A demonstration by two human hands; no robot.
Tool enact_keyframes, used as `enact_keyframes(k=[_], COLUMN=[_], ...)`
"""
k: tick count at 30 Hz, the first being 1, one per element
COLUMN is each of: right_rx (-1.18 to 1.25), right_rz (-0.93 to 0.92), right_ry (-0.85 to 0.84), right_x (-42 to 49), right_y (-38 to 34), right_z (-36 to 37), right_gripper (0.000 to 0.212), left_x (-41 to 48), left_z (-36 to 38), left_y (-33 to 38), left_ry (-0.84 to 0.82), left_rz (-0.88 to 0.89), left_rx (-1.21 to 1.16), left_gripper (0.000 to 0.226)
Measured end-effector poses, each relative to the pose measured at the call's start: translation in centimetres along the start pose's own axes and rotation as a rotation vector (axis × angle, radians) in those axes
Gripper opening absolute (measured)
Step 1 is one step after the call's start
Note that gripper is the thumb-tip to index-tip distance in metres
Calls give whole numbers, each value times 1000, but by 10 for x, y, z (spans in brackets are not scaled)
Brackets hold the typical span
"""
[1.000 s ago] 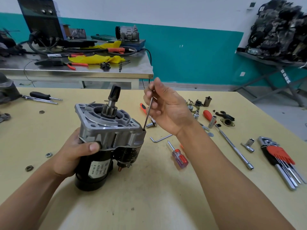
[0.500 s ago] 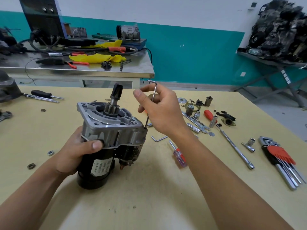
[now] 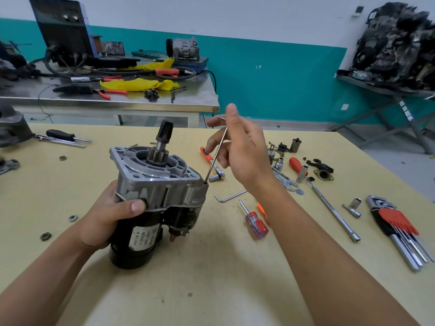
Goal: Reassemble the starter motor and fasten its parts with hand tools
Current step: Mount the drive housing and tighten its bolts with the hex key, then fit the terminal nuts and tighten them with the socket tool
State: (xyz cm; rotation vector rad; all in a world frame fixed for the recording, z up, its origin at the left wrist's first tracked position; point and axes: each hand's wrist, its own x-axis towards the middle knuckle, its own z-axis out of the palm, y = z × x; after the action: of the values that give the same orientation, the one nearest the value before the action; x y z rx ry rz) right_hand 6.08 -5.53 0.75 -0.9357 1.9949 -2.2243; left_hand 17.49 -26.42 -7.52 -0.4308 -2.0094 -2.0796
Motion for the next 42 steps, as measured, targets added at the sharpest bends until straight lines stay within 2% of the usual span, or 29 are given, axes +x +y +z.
enact_keyframes(k=[5,9,12,14,16,19,27,30,33,37,42], right_rx=[-97,-277,-259,-114,144,440,748,840,870,791,747], right_rz=[-51,-138,-85,71,227,365,418,420,411,343,237], right_ry=[82,231,242,164,13,-154,-313,-269,-138,39,154], right_x=[3,5,5,9,12,14,16,15,15,12,10], right_y=[2,1,-2,-5,-7,-3,12,18,19,16,8], right_z=[2,4,8,8,3,-6,-12,-10,-5,3,10], right_gripper=[48,44,39,34,32,33,21,18,18,20,24], left_x=[0,0,0,0,0,0,0,0,0,0,1], left_z=[1,3,3,2,2,2,4,4,4,2,1], left_y=[0,1,2,2,2,2,3,4,3,2,0], left_ry=[16,12,2,3,4,-5,11,11,5,13,8], left_rz=[0,16,10,11,18,19,27,17,12,10,15], left_rx=[-9,-8,-9,-5,6,20,22,16,7,15,10], left_gripper=[51,51,53,52,52,52,51,52,53,52,51])
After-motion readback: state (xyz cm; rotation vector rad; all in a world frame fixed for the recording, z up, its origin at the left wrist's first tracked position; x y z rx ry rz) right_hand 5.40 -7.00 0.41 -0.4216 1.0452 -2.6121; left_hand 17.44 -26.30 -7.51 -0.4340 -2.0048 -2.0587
